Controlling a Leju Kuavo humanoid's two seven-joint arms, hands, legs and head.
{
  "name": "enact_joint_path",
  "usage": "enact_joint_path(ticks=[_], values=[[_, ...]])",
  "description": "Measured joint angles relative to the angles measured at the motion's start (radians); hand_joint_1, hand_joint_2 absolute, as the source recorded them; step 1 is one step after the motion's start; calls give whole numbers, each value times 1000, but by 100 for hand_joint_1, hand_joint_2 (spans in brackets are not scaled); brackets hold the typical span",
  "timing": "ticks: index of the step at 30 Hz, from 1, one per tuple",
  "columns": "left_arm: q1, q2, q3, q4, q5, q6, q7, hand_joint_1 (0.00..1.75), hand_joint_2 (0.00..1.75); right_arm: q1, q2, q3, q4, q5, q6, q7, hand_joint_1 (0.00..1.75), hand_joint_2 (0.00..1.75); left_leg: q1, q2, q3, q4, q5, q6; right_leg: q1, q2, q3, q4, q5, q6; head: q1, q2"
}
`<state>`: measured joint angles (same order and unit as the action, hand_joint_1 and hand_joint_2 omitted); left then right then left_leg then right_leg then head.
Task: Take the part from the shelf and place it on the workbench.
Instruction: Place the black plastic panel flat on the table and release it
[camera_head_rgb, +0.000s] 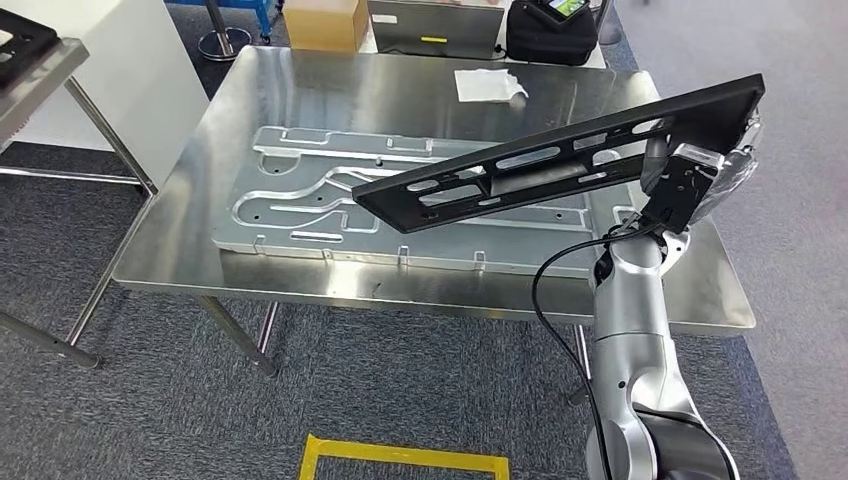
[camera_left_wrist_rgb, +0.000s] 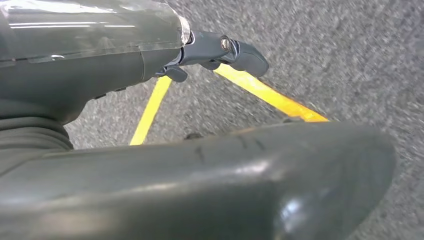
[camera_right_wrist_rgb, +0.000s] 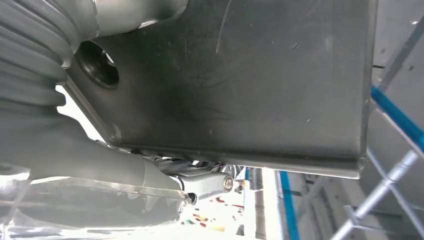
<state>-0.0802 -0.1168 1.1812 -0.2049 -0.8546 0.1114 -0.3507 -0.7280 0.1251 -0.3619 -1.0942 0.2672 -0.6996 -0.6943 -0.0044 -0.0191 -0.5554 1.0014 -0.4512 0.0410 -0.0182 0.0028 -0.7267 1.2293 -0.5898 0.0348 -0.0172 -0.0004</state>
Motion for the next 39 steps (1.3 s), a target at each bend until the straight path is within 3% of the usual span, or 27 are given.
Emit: enact_joint_path(ticks=[1,3,4,5,8,10,12,13,14,15,17,19,22,24,25,27,28,29,30,32,33,35,39], values=[[0,0,0,0,0,0,0,0,0,1,0,-1,3,-3,0,0,175,175,-3,-1,17,0,-13,0,4,0,8,-58,47,-7,0,0],[-1,-3,1,1,-1,1,1,0,0,1,0,-3,9,-9,0,1,175,175,-8,-4,43,2,-39,-4,16,3,25,-173,181,-26,1,0],[-2,-4,1,1,-2,1,1,0,0,1,-1,-5,12,-12,0,1,175,175,-8,-5,49,0,-48,-8,21,4,30,-201,221,-33,1,0],[-3,-5,1,1,-2,2,1,0,0,1,-1,-7,15,-15,0,1,175,175,-8,-6,54,3,-53,-13,24,6,34,-216,240,-39,2,0],[-7,-3,1,1,-3,4,1,0,0,-2,-2,-9,23,-15,0,0,175,175,-8,-2,41,53,-48,-28,19,7,61,-225,224,-55,3,0],[-9,-2,1,1,-3,5,1,0,0,-4,-2,-10,28,-15,0,0,175,175,-2,2,-18,154,-64,-40,15,5,82,-229,210,-64,2,0],[-9,-2,2,1,-3,5,1,0,0,-4,-2,-12,36,-16,0,0,175,175,7,6,-93,254,-117,-54,14,5,99,-229,194,-67,2,0],[-8,-2,2,1,-3,6,2,0,0,-2,-2,-13,40,-16,0,0,175,175,11,8,-120,273,-137,-59,13,5,107,-229,186,-66,2,0],[-7,-1,2,1,-3,8,3,0,0,0,-2,-14,46,-16,0,0,175,175,14,10,-134,266,-137,-61,12,6,117,-227,177,-64,2,0],[-7,-1,2,1,-3,9,5,0,0,1,-2,-16,50,-15,0,0,175,175,16,12,-134,229,-111,-62,11,7,128,-226,167,-62,2,0],[-6,-1,3,1,-3,12,8,0,0,3,-2,-18,61,-13,0,0,175,175,18,14,-109,103,-7,-61,9,8,146,-221,148,-53,2,0],[-6,-1,3,1,-4,12,11,0,0,3,-3,-21,73,-12,0,0,175,175,14,15,-92,21,55,-53,9,8,151,-217,135,-42,2,0],[-4,-1,3,1,-5,14,15,0,0,6,-8,-27,86,-9,0,0,175,175,10,14,-87,9,64,-34,7,9,151,-217,124,-24,2,0],[-6,-1,3,1,-5,15,15,0,0,5,-10,-29,89,-8,0,0,175,175,13,14,-76,-2,64,-24,5,6,141,-188,101,-13,2,0],[-7,-1,3,1,-6,15,15,0,0,4,-12,-30,91,-7,0,0,175,175,14,14,-70,-6,63,-19,4,5,121,-144,77,-9,2,0],[-9,-1,3,1,-7,17,14,0,0,3,-17,-34,99,-2,0,0,175,175,13,13,-64,-7,57,-12,3,4,50,-13,26,-2,2,0],[-9,-1,3,1,-7,19,14,0,0,6,-19,-37,105,2,0,0,175,175,13,13,-61,-6,54,-11,2,3,16,39,15,1,2,0],[-9,-1,3,1,-7,19,13,0,0,8,-20,-40,110,8,0,0,175,175,13,12,-58,-5,50,-11,1,3,-3,59,24,3,2,0],[-8,-1,3,1,-9,20,13,0,0,10,-21,-42,116,18,0,0,175,175,13,12,-54,-4,46,-12,0,3,-3,40,51,4,2,0],[-8,-1,3,1,-14,21,14,0,0,6,-23,-52,126,50,0,0,175,175,12,11,-47,1,36,-18,-1,2,44,-84,130,1,2,0],[-9,-1,3,1,-17,22,14,0,0,1,-24,-61,132,74,0,1,175,175,11,11,-46,6,31,-23,0,2,70,-145,155,-3,2,0],[-10,-1,3,1,-21,22,15,0,0,-9,-25,-80,141,113,0,1,175,175,8,10,-46,11,24,-32,5,2,96,-204,168,-12,2,0],[-10,-1,3,1,-25,22,15,0,0,-21,-25,-108,158,147,0,2,175,175,5,10,-44,16,13,-48,1,3,103,-210,167,-32,2,0]])
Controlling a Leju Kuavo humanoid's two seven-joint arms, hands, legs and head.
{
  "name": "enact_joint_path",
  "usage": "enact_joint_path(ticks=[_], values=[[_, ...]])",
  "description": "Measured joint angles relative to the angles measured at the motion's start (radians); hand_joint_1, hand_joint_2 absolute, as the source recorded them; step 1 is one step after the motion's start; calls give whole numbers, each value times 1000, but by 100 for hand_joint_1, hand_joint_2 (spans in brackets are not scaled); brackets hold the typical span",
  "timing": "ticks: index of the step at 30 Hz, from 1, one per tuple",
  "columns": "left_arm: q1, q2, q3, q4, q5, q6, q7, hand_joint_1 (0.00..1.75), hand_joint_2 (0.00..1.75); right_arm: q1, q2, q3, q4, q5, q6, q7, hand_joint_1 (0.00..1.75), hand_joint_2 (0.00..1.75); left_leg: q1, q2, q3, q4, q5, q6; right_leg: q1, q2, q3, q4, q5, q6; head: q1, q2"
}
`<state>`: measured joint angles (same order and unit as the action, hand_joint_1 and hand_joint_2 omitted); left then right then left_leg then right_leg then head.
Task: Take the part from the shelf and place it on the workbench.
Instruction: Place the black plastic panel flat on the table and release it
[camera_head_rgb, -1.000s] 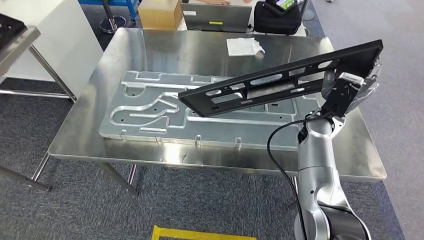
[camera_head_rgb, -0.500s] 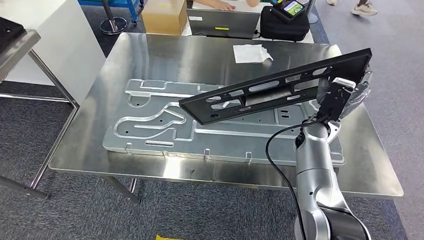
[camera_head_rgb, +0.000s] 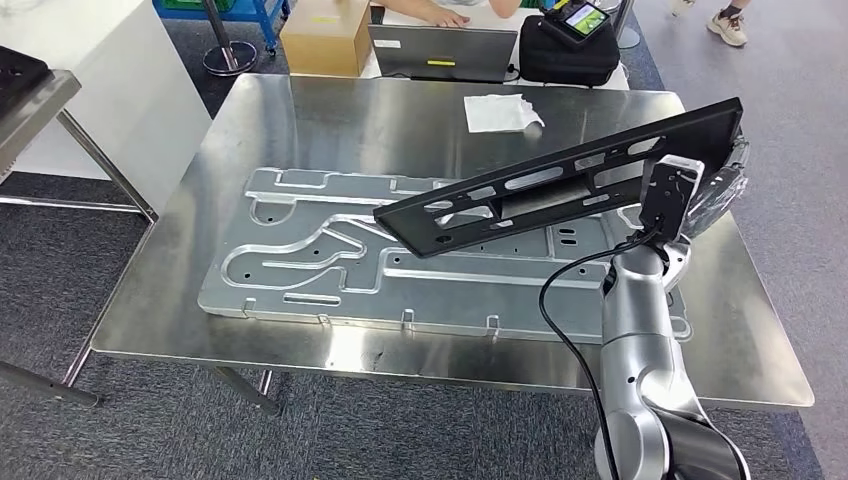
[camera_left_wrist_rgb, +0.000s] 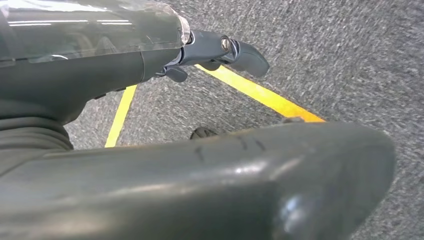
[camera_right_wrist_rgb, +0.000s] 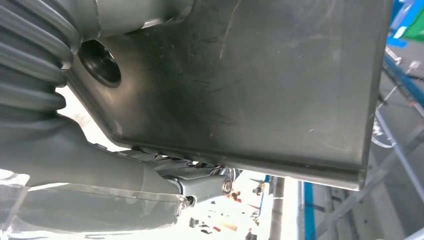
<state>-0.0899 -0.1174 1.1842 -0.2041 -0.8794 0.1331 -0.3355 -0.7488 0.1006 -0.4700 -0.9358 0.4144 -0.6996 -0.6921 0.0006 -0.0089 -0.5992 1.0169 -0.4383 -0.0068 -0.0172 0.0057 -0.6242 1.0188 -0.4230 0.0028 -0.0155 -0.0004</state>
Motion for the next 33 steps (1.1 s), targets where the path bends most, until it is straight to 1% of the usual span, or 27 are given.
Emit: enact_joint_path(ticks=[1,2,4,5,6,7,8,9,10,11,12,15,16,17,18,20,21,22,23,24,25,26,27,29,31,32,33], values=[[-1,1,0,0,-1,0,0,0,0,-8,0,-9,9,13,0,0,175,175,0,1,-8,22,-16,-4,-3,-1,3,-3,1,-5,0,0],[-1,1,0,0,-2,0,0,0,0,-18,0,-19,20,27,0,0,175,175,2,1,-26,64,-40,-7,-3,-2,5,-4,0,-9,0,0],[-1,2,0,0,-6,-1,-1,0,0,-38,0,-47,49,57,0,0,175,175,6,2,-87,197,-106,-13,-2,-3,8,-4,-2,-16,-1,0],[0,2,0,0,-8,-1,-1,0,0,-44,0,-60,62,68,0,0,175,175,7,3,-117,259,-128,-16,-1,-4,8,-3,-3,-17,-1,0],[0,2,0,0,-9,-2,-1,0,0,-48,0,-73,73,78,0,0,175,175,8,3,-135,293,-133,-17,0,-4,8,-2,-4,-17,-1,0],[1,2,0,0,-10,-2,-1,0,0,-52,0,-85,86,91,0,0,175,175,9,3,-134,288,-119,-17,1,-4,8,0,-4,-17,-1,0],[1,2,0,0,-10,-2,-2,0,0,-58,0,-98,99,106,0,0,175,175,10,3,-113,244,-88,-15,1,-3,9,1,-6,-17,-1,0],[1,2,0,0,-11,-3,-2,0,44,-67,0,-113,114,127,0,0,131,131,10,3,-78,171,-50,-12,1,-2,10,4,-8,-15,-1,0],[0,3,0,0,-12,-4,-3,0,87,-77,0,-129,130,151,0,0,87,87,8,3,-42,100,-23,-8,3,0,11,6,-10,-11,-1,0],[-1,3,0,0,-14,-4,-3,0,131,-88,0,-147,145,178,0,0,44,44,7,3,-15,46,-6,-3,4,2,11,8,-12,-7,-1,0],[-1,4,0,0,-17,-6,-2,0,175,-98,-1,-167,160,205,0,0,0,0,5,3,0,15,0,1,6,3,10,9,-12,-2,-1,0],[-2,3,-1,0,-26,-13,2,0,44,-112,-4,-223,202,272,0,0,0,0,6,2,6,0,2,16,6,3,12,8,-13,15,0,0],[-2,3,-1,0,-26,-17,2,0,0,-113,-6,-240,215,285,0,-1,0,0,7,3,8,-5,6,23,5,2,9,17,-21,21,0,0],[-2,3,-1,0,-25,-21,2,0,0,-114,-8,-257,226,294,0,-1,0,0,9,3,10,-10,10,29,4,1,-4,46,-41,26,0,0],[-3,2,-1,0,-24,-24,3,0,0,-114,-11,-272,237,301,0,-1,0,0,10,3,10,-13,12,33,2,0,-26,95,-70,30,0,0],[-2,3,-1,0,-24,-25,4,0,0,-111,-14,-297,258,310,0,-1,0,0,9,3,9,-13,13,35,2,0,-88,224,-129,36,0,0],[-2,3,-1,0,-24,-25,5,0,0,-107,-16,-307,268,315,0,-1,0,0,9,3,9,-12,12,35,1,-1,-109,267,-139,38,0,0],[-1,3,-1,0,-24,-26,7,0,0,-105,-17,-316,278,319,0,-1,0,0,9,3,9,-11,11,34,0,-1,-115,274,-129,40,0,0],[-1,3,-1,0,-24,-26,8,0,0,-104,-18,-324,287,323,0,-1,0,0,9,3,9,-9,10,33,-2,-1,-101,243,-102,40,0,0],[-1,3,-1,0,-24,-27,9,0,0,-105,-20,-329,294,326,0,-1,0,0,10,3,9,-6,7,31,-4,-2,-71,180,-65,40,0,0],[-2,3,-1,0,-24,-28,9,0,0,-107,-22,-334,301,329,0,-1,0,0,9,2,9,-2,4,27,-5,-3,-38,113,-38,39,0,0],[-2,4,-1,0,-24,-30,9,0,0,-108,-24,-338,307,331,0,-1,0,0,7,2,8,2,1,23,-4,-2,-12,59,-20,35,0,0],[-2,4,-1,0,-24,-31,9,0,0,-108,-26,-343,314,334,0,-1,0,0,5,1,6,4,-1,19,-1,-2,3,27,-13,30,0,0],[-2,4,-1,0,-24,-32,9,0,0,-108,-28,-352,325,339,-1,-1,0,0,3,1,6,4,-1,10,3,-1,5,16,-16,17,0,0],[-1,6,-1,0,-24,-33,9,0,0,-108,-29,-357,332,341,-1,-1,0,0,4,2,2,12,-11,-1,-1,-2,6,12,-14,4,0,0],[-2,7,-1,0,-24,-33,9,0,0,-108,-29,-358,335,341,-1,-1,0,0,4,2,-8,37,-28,-6,-3,-2,8,10,-13,-3,-1,0],[-2,7,-1,0,-24,-34,9,0,0,-108,-29,-360,337,342,-1,-1,0,0,6,3,-29,83,-54,-10,-4,-3,9,8,-12,-9,-1,0]])
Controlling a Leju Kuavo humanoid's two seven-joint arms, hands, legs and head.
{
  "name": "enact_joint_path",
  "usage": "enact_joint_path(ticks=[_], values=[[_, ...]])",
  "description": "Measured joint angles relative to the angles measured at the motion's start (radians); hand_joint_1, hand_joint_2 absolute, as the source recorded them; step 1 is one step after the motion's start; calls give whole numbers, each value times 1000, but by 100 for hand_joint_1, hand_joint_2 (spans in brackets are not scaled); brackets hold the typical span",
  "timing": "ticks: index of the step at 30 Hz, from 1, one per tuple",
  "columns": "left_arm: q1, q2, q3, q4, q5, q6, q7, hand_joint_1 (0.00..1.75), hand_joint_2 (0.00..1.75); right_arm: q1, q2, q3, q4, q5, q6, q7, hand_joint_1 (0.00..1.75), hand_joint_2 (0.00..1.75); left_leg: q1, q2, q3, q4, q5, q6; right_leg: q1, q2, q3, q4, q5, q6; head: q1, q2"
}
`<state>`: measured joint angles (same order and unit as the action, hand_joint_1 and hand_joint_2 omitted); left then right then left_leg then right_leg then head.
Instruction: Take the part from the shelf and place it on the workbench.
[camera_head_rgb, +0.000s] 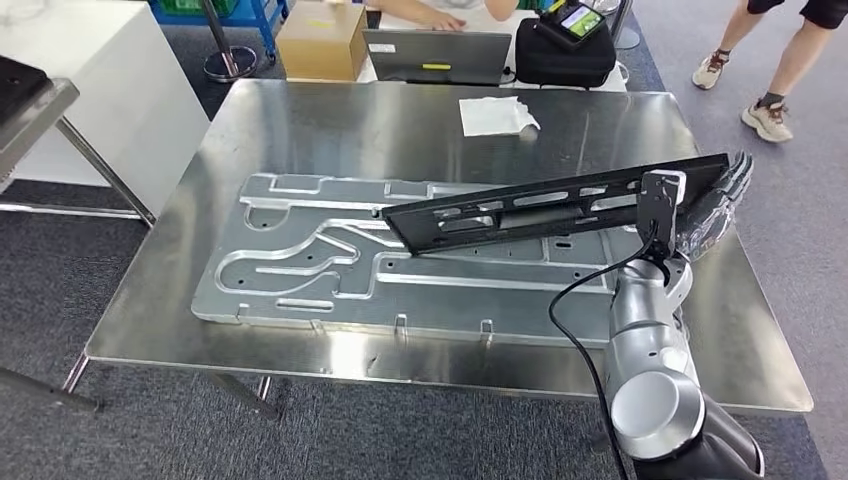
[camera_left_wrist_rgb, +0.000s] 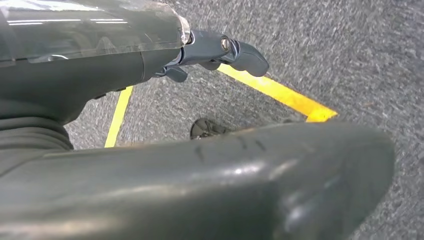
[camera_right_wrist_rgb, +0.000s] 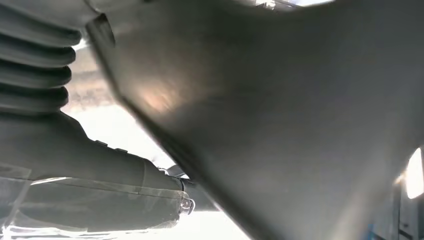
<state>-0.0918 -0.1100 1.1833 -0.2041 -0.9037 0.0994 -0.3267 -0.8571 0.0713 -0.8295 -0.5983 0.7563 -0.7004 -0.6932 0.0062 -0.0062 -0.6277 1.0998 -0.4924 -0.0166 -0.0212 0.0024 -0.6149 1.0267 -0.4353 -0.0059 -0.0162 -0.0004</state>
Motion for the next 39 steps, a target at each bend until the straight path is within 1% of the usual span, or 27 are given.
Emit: enact_joint_path(ticks=[2,3,4,5,7,8,9,10,13,15,18,19,20,21,22,23,24,25,26,29,31,32,34,35,36,37,39], values=[[1,0,0,0,0,-1,0,0,0,1,0,-4,5,1,0,0,0,0,1,0,-62,134,-60,-5,3,-1,0,0,-1,-6,0,0],[2,0,0,0,0,-2,1,0,0,2,0,-7,7,2,0,1,0,0,2,0,-89,187,-75,-6,4,-1,1,0,-2,-7,0,0],[3,1,0,0,0,-2,1,0,0,4,0,-11,9,5,0,4,0,0,2,0,-100,207,-72,-5,6,0,1,1,-2,-8,0,0],[3,1,0,0,0,-3,2,0,0,5,0,-14,12,10,0,10,0,0,2,0,-94,189,-52,-2,7,1,2,1,-2,-8,0,0],[3,2,0,0,0,-6,4,0,0,3,-6,-16,25,24,11,65,0,0,-1,0,-36,61,15,10,9,2,5,2,-4,-7,0,0],[2,3,0,0,1,-6,5,0,0,0,-12,-13,38,30,20,109,0,0,-3,0,-6,-4,39,16,11,2,5,3,-5,-4,0,0],[1,4,0,0,2,-6,6,0,0,-3,-22,-8,55,37,38,169,0,0,-5,0,16,-51,54,21,13,2,5,3,-6,-1,0,0],[2,4,0,0,3,-6,6,0,0,-6,-34,3,73,47,63,239,0,0,-8,0,26,-73,56,24,14,1,4,3,-6,4,0,0],[4,6,1,0,6,-7,6,0,0,-16,-66,62,106,80,146,417,0,0,-8,0,29,-85,62,34,11,1,1,4,-6,21,0,0],[4,6,1,0,6,-7,6,0,0,-21,-77,90,113,88,162,451,0,0,-5,1,33,-96,70,41,9,2,-1,12,-13,28,0,0],[3,6,1,0,6,-7,6,0,0,-25,-80,99,115,89,164,456,0,0,-4,1,34,-99,72,44,8,1,-8,28,-25,30,0,0],[3,7,1,0,6,-7,6,0,0,-33,-87,110,121,84,183,480,0,0,-4,1,34,-100,73,46,7,1,-32,79,-53,32,0,0],[3,7,1,0,7,-8,8,0,0,-48,-97,128,133,83,229,544,0,0,-4,0,33,-99,73,47,5,1,-64,145,-79,36,0,0],[4,8,2,0,8,-9,10,0,0,-71,-111,152,147,85,291,628,0,0,-3,0,32,-97,72,48,2,0,-88,193,-92,40,1,0],[5,8,2,0,10,-10,12,0,0,-97,-127,179,161,89,361,718,0,0,-3,-1,32,-92,70,46,-2,-1,-98,212,-87,44,1,0],[5,8,3,0,12,-12,13,0,0,-127,-139,204,172,99,427,797,0,0,-2,-1,31,-86,66,43,-7,-2,-79,167,-53,47,1,0],[5,9,4,0,14,-13,13,0,0,-157,-147,225,178,107,474,843,0,0,-2,-1,29,-80,61,38,-8,-2,-48,104,-27,48,1,0],[5,11,5,0,14,-15,13,0,0,-187,-155,242,184,111,509,876,0,0,-4,-1,25,-72,57,32,-7,-1,-27,57,-11,46,0,0],[5,12,7,0,15,-18,12,0,0,-217,-161,258,190,114,544,907,0,0,-5,-1,23,-67,55,27,-6,1,-16,30,-6,42,0,0],[8,16,13,-1,17,-27,11,0,0,-290,-177,297,206,129,614,972,0,0,-6,-1,17,-66,54,14,-2,3,-18,25,-8,20,-2,0],[12,17,17,-1,18,-30,10,0,0,-331,-184,322,211,147,642,993,0,0,-4,0,4,-35,31,5,-3,1,-17,22,-5,6,-2,0],[12,17,20,-1,19,-31,10,0,0,-348,-186,333,212,155,652,1000,0,0,-3,0,-14,8,5,1,-3,1,-16,21,-5,1,-3,0],[14,17,24,-1,21,-36,7,0,0,-374,-190,353,215,168,664,1006,0,0,-2,1,-72,139,-55,-3,1,0,-15,21,-5,-5,-3,0],[15,18,26,-1,22,-39,6,0,0,-384,-193,362,215,174,671,1008,0,0,-2,1,-99,195,-72,-3,4,0,-15,21,-6,-6,-3,0],[16,18,27,-1,23,-42,4,0,0,-390,-195,371,216,178,678,1008,0,0,-3,1,-114,223,-72,0,7,0,-14,21,-6,-8,-2,0],[17,18,28,-1,24,-45,3,0,0,-396,-196,380,216,181,685,1009,0,0,-4,1,-111,211,-53,6,11,1,-12,21,-7,-9,-2,0],[18,18,29,-1,25,-48,-1,0,0,-408,-200,400,217,191,704,1014,0,0,-11,0,-63,98,19,26,18,3,-9,21,-9,-12,-2,0]])
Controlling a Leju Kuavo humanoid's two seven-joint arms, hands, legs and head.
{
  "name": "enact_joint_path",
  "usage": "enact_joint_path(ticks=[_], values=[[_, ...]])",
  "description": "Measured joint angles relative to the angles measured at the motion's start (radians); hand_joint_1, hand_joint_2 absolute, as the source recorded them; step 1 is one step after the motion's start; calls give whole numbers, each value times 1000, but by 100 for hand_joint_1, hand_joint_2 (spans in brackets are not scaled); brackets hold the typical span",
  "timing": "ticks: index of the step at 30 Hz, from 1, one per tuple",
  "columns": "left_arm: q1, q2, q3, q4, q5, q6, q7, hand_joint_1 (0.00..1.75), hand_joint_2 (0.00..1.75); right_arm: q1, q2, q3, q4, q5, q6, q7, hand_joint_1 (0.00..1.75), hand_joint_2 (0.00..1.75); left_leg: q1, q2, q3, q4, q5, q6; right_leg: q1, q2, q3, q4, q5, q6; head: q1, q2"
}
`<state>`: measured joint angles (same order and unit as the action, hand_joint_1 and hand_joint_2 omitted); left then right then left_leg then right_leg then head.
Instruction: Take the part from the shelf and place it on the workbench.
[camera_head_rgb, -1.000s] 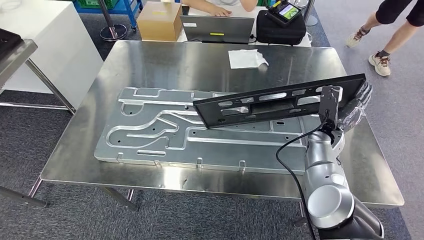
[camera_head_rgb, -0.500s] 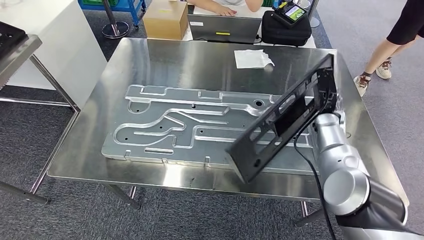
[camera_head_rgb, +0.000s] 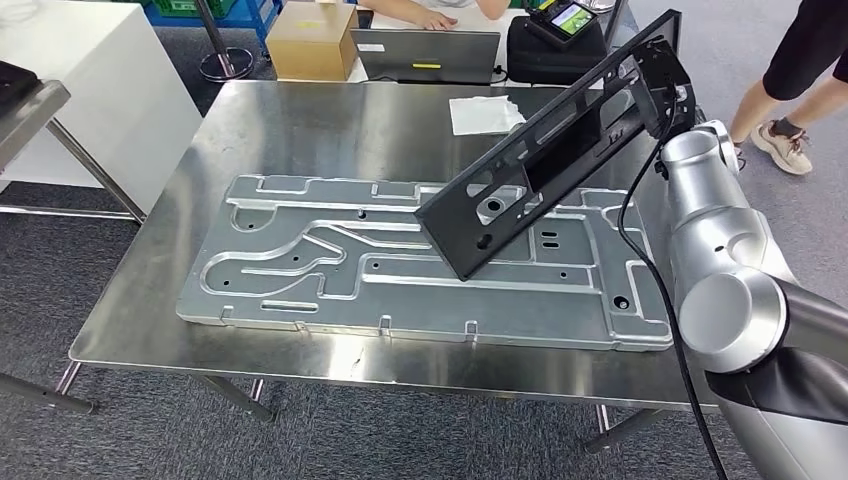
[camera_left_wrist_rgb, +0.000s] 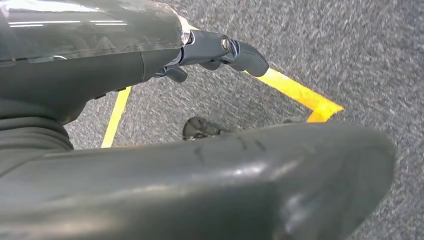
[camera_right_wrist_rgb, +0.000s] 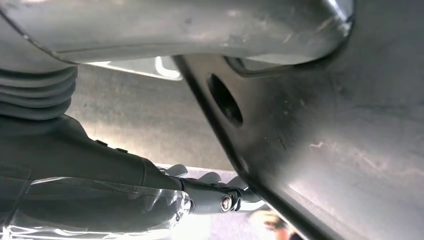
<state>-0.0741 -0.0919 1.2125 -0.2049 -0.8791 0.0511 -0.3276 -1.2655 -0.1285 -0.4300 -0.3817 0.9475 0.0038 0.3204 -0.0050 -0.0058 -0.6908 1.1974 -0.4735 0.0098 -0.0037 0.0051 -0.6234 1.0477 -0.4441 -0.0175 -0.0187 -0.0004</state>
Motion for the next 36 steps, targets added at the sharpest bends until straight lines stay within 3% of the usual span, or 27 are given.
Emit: enact_joint_path(ticks=[1,3,7,9,11,12,13,14,16,18,22,24,26,28,29,31,33,36], values=[[0,1,2,0,0,-2,-2,0,0,-11,-2,13,1,13,14,6,0,0,-4,1,29,-65,28,12,4,1,1,1,-1,0,0,0],[0,4,5,0,2,-7,-7,0,0,-37,-9,50,6,54,49,23,0,0,-12,2,64,-143,46,24,5,2,-3,1,0,5,0,0],[2,6,7,0,2,-17,-17,0,0,-60,-22,117,11,113,64,43,0,0,-7,2,83,-186,57,28,4,1,-6,5,-7,26,0,0],[2,5,7,0,1,-18,-24,0,0,-63,-30,143,11,126,12,19,0,0,-2,3,91,-204,68,31,1,0,-41,83,-53,35,0,0],[2,5,9,0,-2,-19,-31,0,0,-54,-38,167,11,132,-85,-25,0,0,-1,2,91,-205,69,33,-5,0,-101,204,-103,44,1,0],[3,5,10,0,-5,-19,-34,0,0,-43,-41,178,11,133,-140,-48,0,0,0,2,91,-204,68,32,-10,0,-120,238,-107,49,1,0],[3,4,11,0,-7,-19,-36,0,0,-32,-44,189,11,134,-193,-71,0,0,2,2,91,-202,67,30,-14,-1,-125,241,-95,54,1,0],[3,3,12,0,-9,-19,-39,0,0,-20,-47,199,11,134,-242,-96,0,0,4,2,91,-198,64,27,-18,-2,-110,204,-66,58,1,0],[3,2,13,0,-12,-18,-45,0,0,2,-52,219,8,135,-351,-163,0,0,6,2,88,-186,56,17,-24,-4,-49,76,-4,64,1,0],[2,2,15,0,-12,-15,-50,0,0,26,-54,238,3,136,-461,-238,0,0,5,1,85,-174,47,6,-22,-2,-11,-2,18,57,1,0],[2,1,17,0,-13,-13,-53,0,0,69,-54,260,1,133,-566,-296,0,0,6,1,80,-163,35,-14,-20,1,-8,-11,19,28,0,0],[2,-1,19,0,-16,-12,-52,0,0,80,-53,266,0,134,-596,-294,0,0,9,2,46,-83,-15,-24,-23,-1,-7,-15,22,16,0,0],[3,-1,20,0,-20,-8,-51,0,0,97,-53,273,-3,153,-645,-289,0,0,11,2,-15,54,-81,-29,-20,-2,-8,-15,22,12,-1,0],[6,-1,22,0,-23,-4,-53,0,0,132,-53,278,-23,201,-681,-292,0,0,11,2,-43,119,-94,-28,-17,-3,-7,-14,21,11,0,0],[7,-1,22,0,-24,-2,-54,0,0,152,-52,279,-37,227,-689,-299,0,0,11,2,-30,94,-73,-26,-16,-3,-7,-14,21,11,0,0],[8,-1,23,0,-25,2,-58,0,0,180,-52,279,-58,256,-694,-318,0,0,9,2,38,-43,-9,-15,-15,-2,-5,-14,21,12,0,0],[8,0,23,0,-24,4,-60,0,0,192,-52,277,-64,257,-694,-338,0,0,4,3,91,-151,25,-5,-12,-1,-7,-14,23,18,0,0],[8,0,25,0,-22,6,-61,0,0,194,-52,275,-45,238,-681,-349,0,0,1,3,101,-177,34,5,-12,0,-8,-18,27,37,0,0]])
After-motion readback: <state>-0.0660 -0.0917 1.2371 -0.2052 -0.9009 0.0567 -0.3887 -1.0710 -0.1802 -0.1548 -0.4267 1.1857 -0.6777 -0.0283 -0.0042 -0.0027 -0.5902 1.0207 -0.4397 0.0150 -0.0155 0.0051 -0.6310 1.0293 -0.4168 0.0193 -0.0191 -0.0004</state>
